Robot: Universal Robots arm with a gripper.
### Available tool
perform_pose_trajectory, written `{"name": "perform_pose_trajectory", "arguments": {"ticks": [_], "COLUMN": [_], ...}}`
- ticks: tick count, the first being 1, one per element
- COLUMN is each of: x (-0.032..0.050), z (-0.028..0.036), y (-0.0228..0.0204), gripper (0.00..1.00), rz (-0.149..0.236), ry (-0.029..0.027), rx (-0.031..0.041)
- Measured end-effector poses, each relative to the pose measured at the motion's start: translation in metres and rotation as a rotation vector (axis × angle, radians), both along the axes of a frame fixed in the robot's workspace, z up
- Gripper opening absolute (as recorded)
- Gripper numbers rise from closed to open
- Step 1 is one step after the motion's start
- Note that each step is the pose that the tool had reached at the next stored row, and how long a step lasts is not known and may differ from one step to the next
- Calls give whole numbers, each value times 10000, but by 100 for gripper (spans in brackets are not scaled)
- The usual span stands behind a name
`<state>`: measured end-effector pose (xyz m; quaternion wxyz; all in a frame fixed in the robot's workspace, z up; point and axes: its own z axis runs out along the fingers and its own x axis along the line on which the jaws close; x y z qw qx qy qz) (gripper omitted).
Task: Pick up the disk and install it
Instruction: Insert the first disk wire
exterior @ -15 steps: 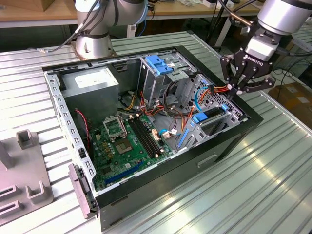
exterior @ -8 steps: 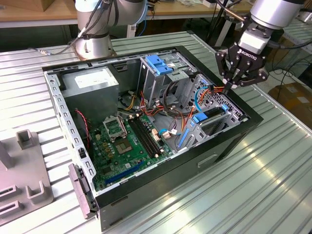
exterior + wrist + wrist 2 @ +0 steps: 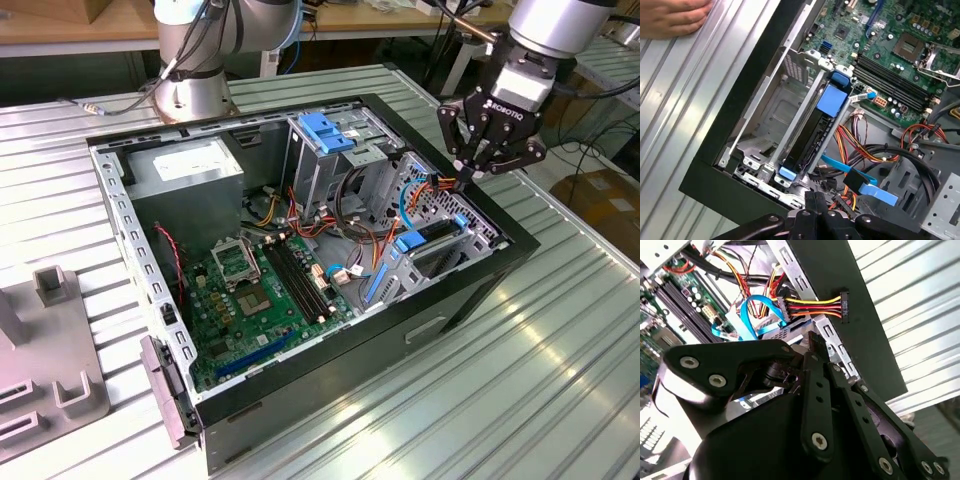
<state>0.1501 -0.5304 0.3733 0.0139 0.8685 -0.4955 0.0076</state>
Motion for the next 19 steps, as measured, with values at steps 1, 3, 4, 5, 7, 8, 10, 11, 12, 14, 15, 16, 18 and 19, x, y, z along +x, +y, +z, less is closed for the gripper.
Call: {"name": "perform_pose_trajectory", "arguments": {"ticks": [1,3,4,5,7,8,10,11,12,14,15,16,18,19], "x": [0,4,7,9,20,26,36,46,55,106,140,177,239,267], "z": [-2,-4,-5,-6,-7,-7,-7,-7,-7,-7,-7,-7,-7,-7], "y": [0,0,0,0,0,0,0,-1,-1,2,5,9,21,25], "gripper": [10,11,17,24,24,24,24,24,24,24,24,24,24,24], "rz": [270,891,1050,1169,1547,1682,1815,1873,1881,1881,1881,1880,1881,1887], "ry": [0,-1,-1,-1,-1,-1,-1,-1,-1,0,0,0,1,2], "rx": [0,1,2,2,2,1,1,1,1,-14,-21,-20,-24,-32]}}
